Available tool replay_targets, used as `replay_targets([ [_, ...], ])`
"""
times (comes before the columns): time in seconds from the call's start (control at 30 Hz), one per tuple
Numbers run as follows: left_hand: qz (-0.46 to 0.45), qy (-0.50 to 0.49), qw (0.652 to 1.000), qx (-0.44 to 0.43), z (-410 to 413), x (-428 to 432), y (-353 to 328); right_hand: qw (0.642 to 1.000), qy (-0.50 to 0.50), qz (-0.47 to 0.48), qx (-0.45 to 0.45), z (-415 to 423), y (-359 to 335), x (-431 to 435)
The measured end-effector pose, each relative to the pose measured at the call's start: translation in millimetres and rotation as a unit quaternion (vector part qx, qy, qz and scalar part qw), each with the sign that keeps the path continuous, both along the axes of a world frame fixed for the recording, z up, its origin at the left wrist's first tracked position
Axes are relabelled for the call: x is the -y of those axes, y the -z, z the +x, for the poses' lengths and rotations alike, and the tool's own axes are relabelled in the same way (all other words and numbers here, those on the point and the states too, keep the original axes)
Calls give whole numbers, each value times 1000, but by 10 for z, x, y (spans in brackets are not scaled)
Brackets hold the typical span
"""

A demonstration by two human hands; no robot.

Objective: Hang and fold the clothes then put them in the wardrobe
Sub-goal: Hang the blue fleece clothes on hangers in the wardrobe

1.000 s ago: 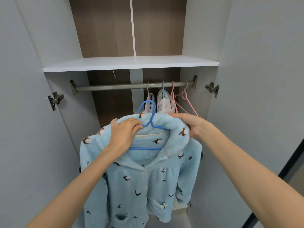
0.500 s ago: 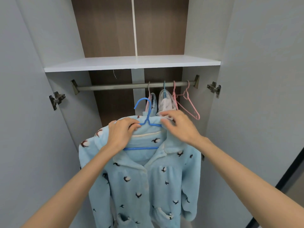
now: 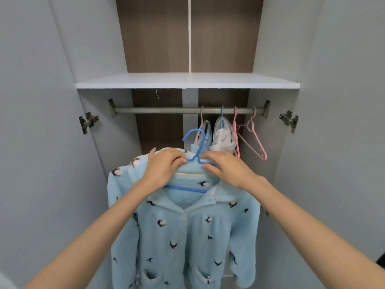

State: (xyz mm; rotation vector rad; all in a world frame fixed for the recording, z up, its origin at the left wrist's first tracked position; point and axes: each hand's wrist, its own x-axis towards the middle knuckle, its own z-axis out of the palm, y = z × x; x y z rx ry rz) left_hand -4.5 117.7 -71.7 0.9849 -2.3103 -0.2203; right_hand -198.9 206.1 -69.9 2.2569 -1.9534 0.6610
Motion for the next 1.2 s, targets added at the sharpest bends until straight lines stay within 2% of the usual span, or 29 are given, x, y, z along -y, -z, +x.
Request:
replay_targets([
  [0.17, -105, -15, 994, 7, 93, 67, 43, 997, -41, 54, 27, 122, -10, 125],
  [0.33, -161, -34, 986, -13, 159, 192, 109, 972, -75, 69, 212, 284, 11, 279],
  [0.47, -40, -85, 994, -50, 285, 433, 214, 925, -31, 114, 361, 391, 81, 530],
  [0.63, 139, -96, 984, -55, 458, 850, 347, 840, 32, 163, 517, 469, 236, 1012],
  [0.8, 185, -83, 977, -58, 462, 1428, 372, 761, 50, 185, 620, 585, 203, 1662],
  [1.07, 255, -35, 965, -49, 316, 2311, 302, 734, 90, 170, 652, 680, 124, 2751],
  [1.2, 354, 29, 933, -61, 225, 2548, 196, 735, 115, 135, 655, 659, 56, 3154],
])
